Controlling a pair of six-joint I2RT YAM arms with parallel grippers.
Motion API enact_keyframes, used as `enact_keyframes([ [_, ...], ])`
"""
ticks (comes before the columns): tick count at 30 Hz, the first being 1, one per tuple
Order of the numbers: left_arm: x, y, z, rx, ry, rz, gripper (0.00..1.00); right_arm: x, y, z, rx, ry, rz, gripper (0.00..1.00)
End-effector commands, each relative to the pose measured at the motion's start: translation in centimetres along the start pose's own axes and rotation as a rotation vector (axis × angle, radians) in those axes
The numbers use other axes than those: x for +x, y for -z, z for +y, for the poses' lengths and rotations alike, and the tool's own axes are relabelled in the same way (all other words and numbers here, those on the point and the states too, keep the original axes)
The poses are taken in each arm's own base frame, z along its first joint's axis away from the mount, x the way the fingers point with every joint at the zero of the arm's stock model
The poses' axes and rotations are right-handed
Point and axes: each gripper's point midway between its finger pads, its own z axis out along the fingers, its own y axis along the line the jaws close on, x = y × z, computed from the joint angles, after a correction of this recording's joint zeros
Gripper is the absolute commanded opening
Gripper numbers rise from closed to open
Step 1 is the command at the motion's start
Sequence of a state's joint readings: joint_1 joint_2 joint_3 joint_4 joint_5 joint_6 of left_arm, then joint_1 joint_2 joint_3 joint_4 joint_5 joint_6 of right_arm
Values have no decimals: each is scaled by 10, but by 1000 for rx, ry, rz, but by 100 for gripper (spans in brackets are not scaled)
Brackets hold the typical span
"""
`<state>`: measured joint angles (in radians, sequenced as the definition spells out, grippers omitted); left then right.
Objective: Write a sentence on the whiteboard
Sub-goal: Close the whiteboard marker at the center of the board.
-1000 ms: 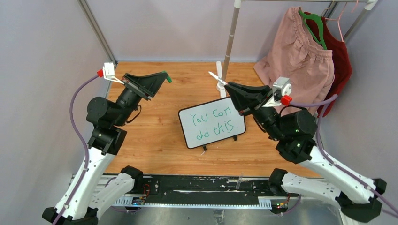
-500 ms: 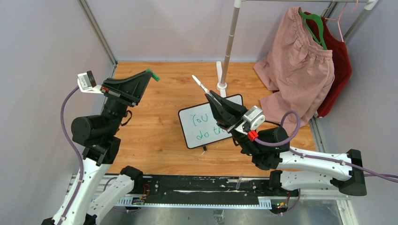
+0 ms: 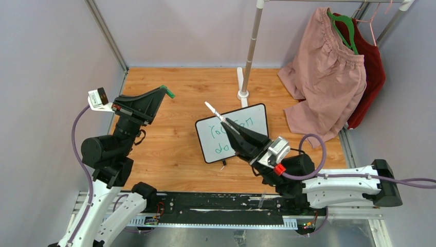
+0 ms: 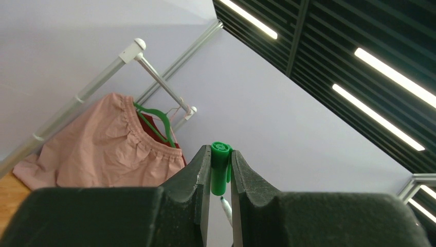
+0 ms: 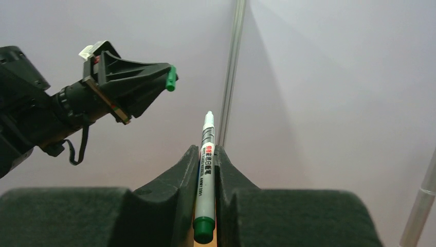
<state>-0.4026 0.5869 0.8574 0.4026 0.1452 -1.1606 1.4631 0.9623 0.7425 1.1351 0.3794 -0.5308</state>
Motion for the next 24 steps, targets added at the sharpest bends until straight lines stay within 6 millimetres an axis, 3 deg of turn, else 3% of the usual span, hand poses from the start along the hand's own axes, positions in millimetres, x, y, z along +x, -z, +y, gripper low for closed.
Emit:
enact_keyframes([
  [1,-2,4,-10,37,3,-14,0,-11,-2,3,59,57,-66,0],
  [7,-3,7,-16,57,-27,-10,0,-6,-6,11,50,-28,-66,0],
  [17,-3,7,-29,90,-32,3,0,-16,-19,18,-4,-223,-115,0],
  [24,-2,11,-28,91,-33,3,0,-4,-24,-5,6,-421,-112,0],
])
